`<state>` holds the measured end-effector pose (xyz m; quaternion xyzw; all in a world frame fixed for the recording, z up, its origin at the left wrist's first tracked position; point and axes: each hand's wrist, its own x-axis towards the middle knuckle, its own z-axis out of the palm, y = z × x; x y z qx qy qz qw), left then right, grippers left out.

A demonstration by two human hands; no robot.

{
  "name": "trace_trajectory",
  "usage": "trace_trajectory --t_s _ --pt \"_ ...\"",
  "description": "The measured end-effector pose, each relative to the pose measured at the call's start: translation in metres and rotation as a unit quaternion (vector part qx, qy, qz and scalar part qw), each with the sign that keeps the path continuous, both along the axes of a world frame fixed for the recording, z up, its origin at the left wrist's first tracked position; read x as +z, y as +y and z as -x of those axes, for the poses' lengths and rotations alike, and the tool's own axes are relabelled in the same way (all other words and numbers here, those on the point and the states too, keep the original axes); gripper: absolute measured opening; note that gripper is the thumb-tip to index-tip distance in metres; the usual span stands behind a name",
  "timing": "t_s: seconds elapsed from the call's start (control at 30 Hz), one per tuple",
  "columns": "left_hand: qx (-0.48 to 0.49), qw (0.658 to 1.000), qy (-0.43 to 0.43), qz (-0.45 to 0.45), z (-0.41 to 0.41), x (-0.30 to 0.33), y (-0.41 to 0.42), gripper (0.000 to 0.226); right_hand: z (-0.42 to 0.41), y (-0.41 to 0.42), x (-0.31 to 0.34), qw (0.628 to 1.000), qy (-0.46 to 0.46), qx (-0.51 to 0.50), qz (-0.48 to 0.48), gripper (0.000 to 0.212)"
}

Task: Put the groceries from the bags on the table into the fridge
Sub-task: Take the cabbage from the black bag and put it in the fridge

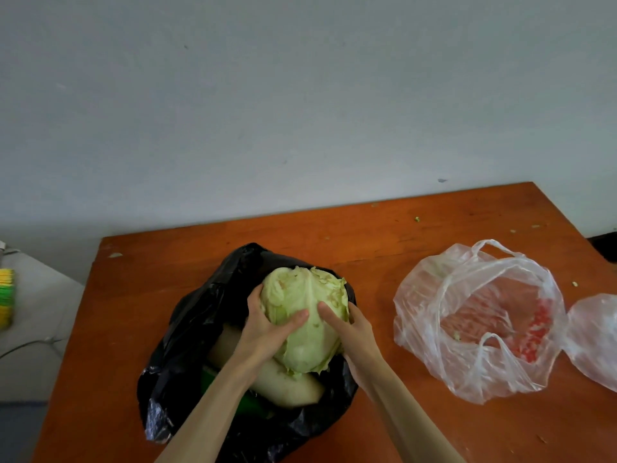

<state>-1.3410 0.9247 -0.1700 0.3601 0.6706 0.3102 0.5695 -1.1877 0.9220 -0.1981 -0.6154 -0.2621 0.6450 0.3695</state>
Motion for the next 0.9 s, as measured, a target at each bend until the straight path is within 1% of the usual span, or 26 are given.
trace_trajectory --t_s 0.1,0.13,0.27,0.33,0.43,0.53,0.6,0.67,0.8,0.87,0.9 --pt "-0.006 1.0 0.014 -0.019 -0.001 0.013 -0.012 0.128 -0.006 -0.01 0.006 0.998 0.052 0.005 -0.028 0.1" --pt "-0.007 0.999 0.024 -0.03 -0.001 0.018 -0.014 0.13 -0.007 -0.012 0.011 0.997 0.068 0.008 -0.041 0.094" --pt "-0.009 0.99 0.099 -0.104 -0.004 0.048 -0.022 0.122 -0.009 -0.02 0.034 0.987 0.132 0.012 -0.095 0.067" --pt "-0.006 0.979 0.135 -0.153 -0.007 0.068 -0.025 0.114 -0.01 -0.024 0.05 0.979 0.162 -0.001 -0.123 0.065" --pt "-0.024 0.963 0.144 -0.225 -0.015 0.095 -0.034 0.11 -0.017 -0.034 0.069 0.97 0.171 -0.043 -0.168 0.072" --pt "-0.075 0.949 0.117 -0.283 -0.027 0.116 -0.046 0.103 -0.029 -0.057 0.092 0.965 0.125 -0.084 -0.215 0.072" --pt "-0.117 0.94 0.095 -0.304 -0.039 0.127 -0.054 0.105 -0.04 -0.08 0.11 0.96 0.075 -0.122 -0.239 0.069" --pt "-0.16 0.927 0.067 -0.332 -0.057 0.137 -0.066 0.107 -0.057 -0.108 0.129 0.949 0.034 -0.169 -0.264 0.07" --pt "-0.234 0.894 -0.015 -0.383 -0.11 0.159 -0.109 0.101 -0.097 -0.178 0.164 0.91 -0.018 -0.258 -0.324 0.069" --pt "-0.275 0.867 -0.046 -0.412 -0.14 0.173 -0.137 0.102 -0.116 -0.219 0.183 0.884 -0.049 -0.313 -0.343 0.074" --pt "-0.299 0.853 -0.065 -0.423 -0.156 0.18 -0.15 0.105 -0.126 -0.24 0.191 0.871 -0.063 -0.34 -0.349 0.073"
